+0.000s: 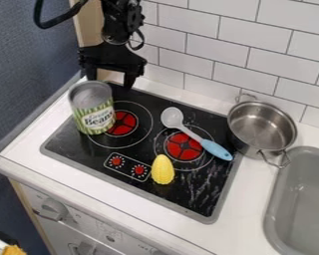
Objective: Move the can in the lower left side of the burner
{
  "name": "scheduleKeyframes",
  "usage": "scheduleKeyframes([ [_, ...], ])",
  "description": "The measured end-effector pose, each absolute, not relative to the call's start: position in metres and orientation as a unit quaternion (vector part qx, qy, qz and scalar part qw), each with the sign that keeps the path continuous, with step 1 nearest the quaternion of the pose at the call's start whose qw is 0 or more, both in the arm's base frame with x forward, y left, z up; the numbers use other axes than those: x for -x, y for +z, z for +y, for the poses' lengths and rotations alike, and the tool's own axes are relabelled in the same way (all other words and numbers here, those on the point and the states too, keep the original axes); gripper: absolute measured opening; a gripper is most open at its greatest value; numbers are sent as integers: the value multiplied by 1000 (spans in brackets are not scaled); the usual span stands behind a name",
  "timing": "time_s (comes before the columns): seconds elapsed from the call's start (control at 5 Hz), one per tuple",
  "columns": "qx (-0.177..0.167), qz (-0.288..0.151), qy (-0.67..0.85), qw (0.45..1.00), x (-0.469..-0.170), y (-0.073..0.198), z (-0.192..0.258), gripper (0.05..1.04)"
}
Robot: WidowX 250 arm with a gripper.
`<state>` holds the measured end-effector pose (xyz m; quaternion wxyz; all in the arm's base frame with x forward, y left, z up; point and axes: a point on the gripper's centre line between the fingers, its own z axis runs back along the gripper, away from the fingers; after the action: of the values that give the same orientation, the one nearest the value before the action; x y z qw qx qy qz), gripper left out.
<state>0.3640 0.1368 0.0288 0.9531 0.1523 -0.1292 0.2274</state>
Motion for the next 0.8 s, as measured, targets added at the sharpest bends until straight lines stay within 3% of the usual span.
scheduleKeyframes([
  [0.4,-187,-79,214,956,-331,12,139,999],
  [0.8,-197,-79,172,962,-297,19,139,1000],
])
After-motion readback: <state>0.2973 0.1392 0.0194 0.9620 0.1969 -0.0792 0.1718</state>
